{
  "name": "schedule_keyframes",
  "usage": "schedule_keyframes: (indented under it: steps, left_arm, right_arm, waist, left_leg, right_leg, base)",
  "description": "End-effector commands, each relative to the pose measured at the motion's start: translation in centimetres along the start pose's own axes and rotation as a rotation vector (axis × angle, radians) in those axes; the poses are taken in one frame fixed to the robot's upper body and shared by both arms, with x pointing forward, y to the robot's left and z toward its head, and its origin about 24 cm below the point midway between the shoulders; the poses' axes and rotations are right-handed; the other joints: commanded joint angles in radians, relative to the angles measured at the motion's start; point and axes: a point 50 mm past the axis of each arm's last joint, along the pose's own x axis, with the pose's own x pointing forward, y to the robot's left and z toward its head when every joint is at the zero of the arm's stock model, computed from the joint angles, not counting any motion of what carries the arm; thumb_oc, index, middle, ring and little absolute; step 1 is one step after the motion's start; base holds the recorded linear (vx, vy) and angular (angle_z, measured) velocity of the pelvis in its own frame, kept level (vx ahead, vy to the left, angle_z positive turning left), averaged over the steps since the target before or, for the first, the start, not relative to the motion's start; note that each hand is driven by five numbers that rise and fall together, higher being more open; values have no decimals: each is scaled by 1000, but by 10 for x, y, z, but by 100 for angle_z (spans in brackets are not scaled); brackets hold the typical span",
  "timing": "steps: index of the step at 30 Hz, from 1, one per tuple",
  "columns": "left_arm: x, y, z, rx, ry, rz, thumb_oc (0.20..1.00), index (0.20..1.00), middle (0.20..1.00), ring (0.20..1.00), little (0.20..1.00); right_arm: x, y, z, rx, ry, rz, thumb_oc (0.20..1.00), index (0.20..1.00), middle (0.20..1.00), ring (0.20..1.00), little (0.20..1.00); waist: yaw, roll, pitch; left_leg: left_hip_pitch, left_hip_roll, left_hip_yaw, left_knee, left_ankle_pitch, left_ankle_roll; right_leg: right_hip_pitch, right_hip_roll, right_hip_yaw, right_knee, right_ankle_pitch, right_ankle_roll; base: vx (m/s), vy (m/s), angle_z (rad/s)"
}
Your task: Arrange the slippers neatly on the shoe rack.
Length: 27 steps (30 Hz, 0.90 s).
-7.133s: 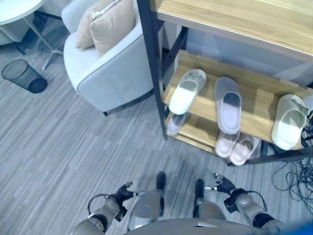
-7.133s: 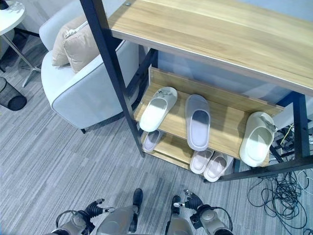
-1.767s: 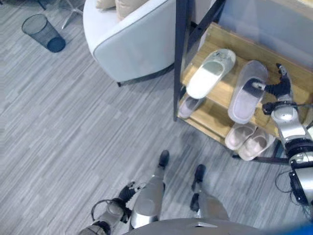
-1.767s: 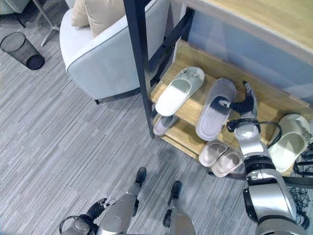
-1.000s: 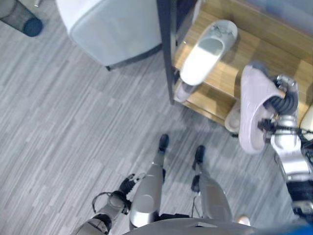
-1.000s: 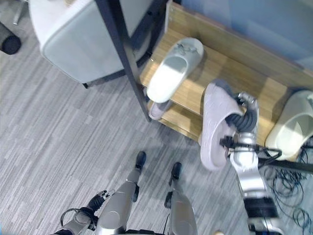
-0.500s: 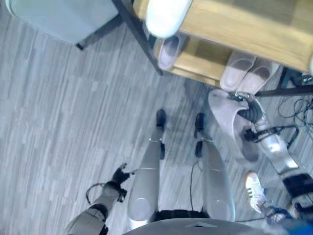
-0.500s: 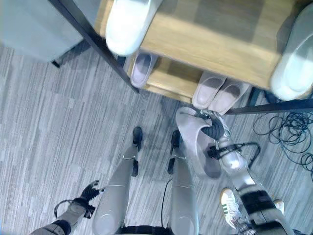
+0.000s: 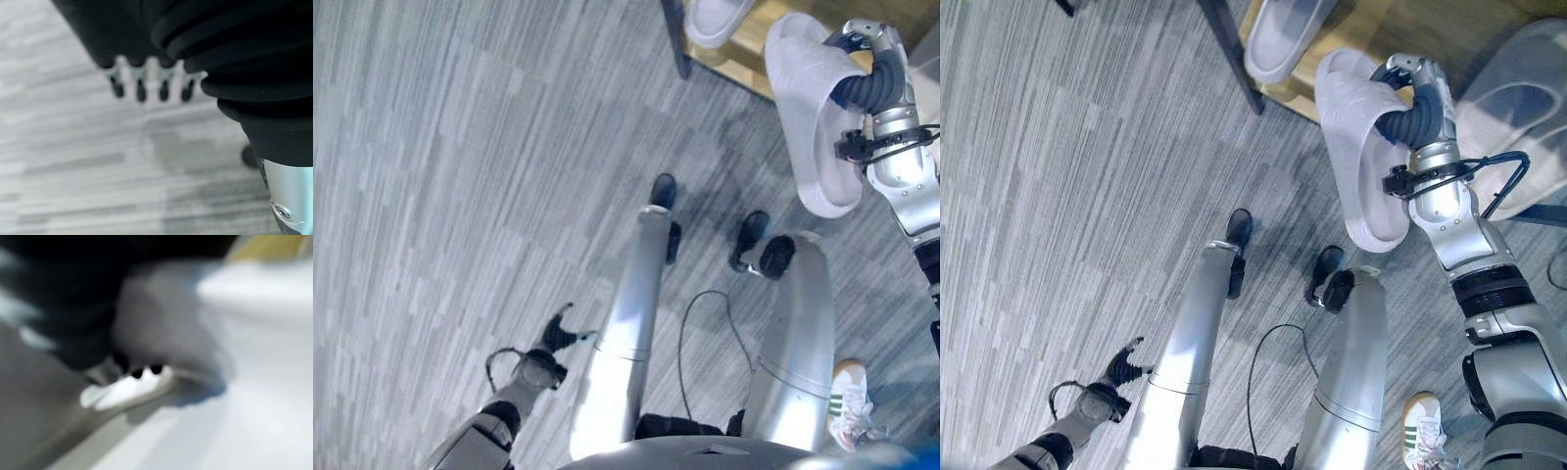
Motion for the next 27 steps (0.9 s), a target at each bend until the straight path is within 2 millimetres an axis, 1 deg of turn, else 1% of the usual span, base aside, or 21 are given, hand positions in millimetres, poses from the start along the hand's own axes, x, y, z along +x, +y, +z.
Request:
schedule_keyframes:
  steps: [1,2,4,5,6,8,9,10,11,14,15,16,18,20,21,22,23,27]
  left_arm:
    - [-18,-1,-24,-8,36,20,1000,1000,1000,1000,1000]
    - [-22,-4,-24,1,17,-2,1000,1000,1000,1000,1000]
    - [-31,-7,-29,8,2,-43,1000,1000,1000,1000,1000]
    - [-35,-7,-29,-6,-6,-57,1000,1000,1000,1000,1000]
    - [-42,-7,-34,-21,-3,-65,1000,1000,1000,1000,1000]
    - [-46,-3,-39,-45,16,-75,1000,1000,1000,1000,1000]
    - [-50,-3,-46,-71,49,-79,1000,1000,1000,1000,1000]
    - [-50,-4,-46,-72,50,-79,1000,1000,1000,1000,1000]
    - [-59,-6,-60,-85,109,-85,1000,1000,1000,1000,1000]
    - [-78,-14,-82,-72,194,-130,1000,1000,1000,1000,1000]
    - [-88,-18,-92,-62,234,-161,1000,1000,1000,1000,1000]
    - [-88,-18,-92,-63,234,-161,1000,1000,1000,1000,1000]
    - [-98,-21,-104,-40,282,-189,1000,1000,1000,1000,1000]
    - [-102,-22,-107,-34,297,-200,1000,1000,1000,1000,1000]
    - [-109,-23,-116,-3,327,-222,1000,1000,1000,1000,1000]
    - [-112,-21,-118,12,332,-230,1000,1000,1000,1000,1000]
    - [-112,-21,-118,11,332,-230,1000,1000,1000,1000,1000]
    - [-116,-16,-118,13,315,-230,1000,1000,1000,1000,1000]
  right_arm:
    - [17,-25,28,97,-115,-180,200,200,200,200,200]
    - [21,-30,24,94,-92,-209,200,200,200,200,200]
    - [27,-37,25,73,-85,-233,200,200,200,200,200]
    - [25,-35,26,79,-90,-239,200,200,200,200,200]
    - [23,-39,23,104,-71,-279,200,200,200,200,200]
    - [33,-39,29,132,-67,-296,200,200,200,200,200]
    - [37,-39,29,154,-53,-307,200,200,200,200,200]
    - [37,-38,30,155,-53,-306,200,200,200,200,200]
    - [44,-34,30,156,-28,-284,200,200,200,200,200]
    - [44,-32,28,156,-12,-259,200,200,200,200,200]
    - [46,-28,23,143,25,-250,200,200,200,200,200]
    - [47,-28,23,143,24,-250,200,200,200,200,200]
    - [49,-27,16,103,71,-238,200,200,200,200,200]
    - [52,-25,16,98,77,-230,200,200,200,200,200]
    - [53,-25,11,85,111,-235,200,200,200,200,200]
    - [55,-27,10,71,117,-239,200,200,200,200,200]
    - [55,-27,11,71,117,-239,200,200,200,200,200]
    - [57,-28,7,44,145,-228,200,200,200,200,200]
  waist:
    - [-19,36,-19]
    - [-15,37,-19]
    - [-8,38,-19]
    - [-7,41,-19]
    - [-6,43,-19]
    - [10,50,-19]
    - [17,54,-19]
    - [16,54,-19]
    - [25,53,-19]
    - [32,54,-19]
    - [37,58,-19]
    - [37,58,-19]
    - [43,55,-19]
    - [44,54,-19]
    - [50,53,-19]
    - [53,51,-19]
    - [54,51,-19]
    - [66,51,-19]
  left_leg:
    - [-43,3,-25,79,-157,53]
    - [-57,-3,-26,122,-178,55]
    - [-58,-3,-18,185,-225,57]
    - [-58,-3,-16,217,-247,58]
    - [-58,-8,-13,253,-273,59]
    - [-58,1,-6,318,-316,63]
    - [-58,5,-2,354,-338,63]
    - [-58,6,-2,357,-341,63]
    - [-58,13,6,417,-382,65]
    - [-58,23,19,509,-435,67]
    - [-58,27,15,562,-462,65]
    - [-58,28,16,562,-462,65]
    - [-58,31,12,602,-485,62]
    - [-58,32,11,616,-495,62]
    - [-58,30,2,650,-516,61]
    - [-58,30,-4,683,-533,60]
    - [-58,31,-4,683,-534,60]
    - [-58,38,-14,741,-573,59]
  right_leg:
    - [17,4,61,26,-65,48]
    - [-3,3,67,81,-84,39]
    - [-10,-4,80,138,-106,34]
    - [-12,-6,85,169,-120,31]
    - [-12,-8,87,205,-134,27]
    - [-14,-8,102,257,-156,22]
    - [-12,-8,104,285,-167,20]
    - [-12,-6,104,287,-168,20]
    - [-10,-4,117,336,-181,21]
    - [-14,3,134,424,-200,20]
    - [-20,11,144,479,-209,20]
    - [-21,11,145,479,-209,20]
    - [-20,9,153,519,-221,17]
    - [-22,12,155,534,-225,12]
    - [-24,12,160,570,-231,10]
    - [-26,11,163,598,-238,3]
    - [-26,12,162,597,-238,2]
    - [-27,11,162,645,-254,-2]
  base:
    - [102,19,15]
    - [104,-20,5]
    - [108,-35,-1]
    - [102,-14,1]
    - [109,-8,4]
    - [104,-2,2]
    - [73,-6,1]
    - [112,3,3]
    - [106,9,6]
    - [115,13,-8]
    - [75,24,-17]
    - [60,23,-14]
    - [32,15,-7]
    - [23,29,-4]
    - [31,66,-5]
    - [27,57,-8]
    - [17,33,-11]
    - [10,29,-7]
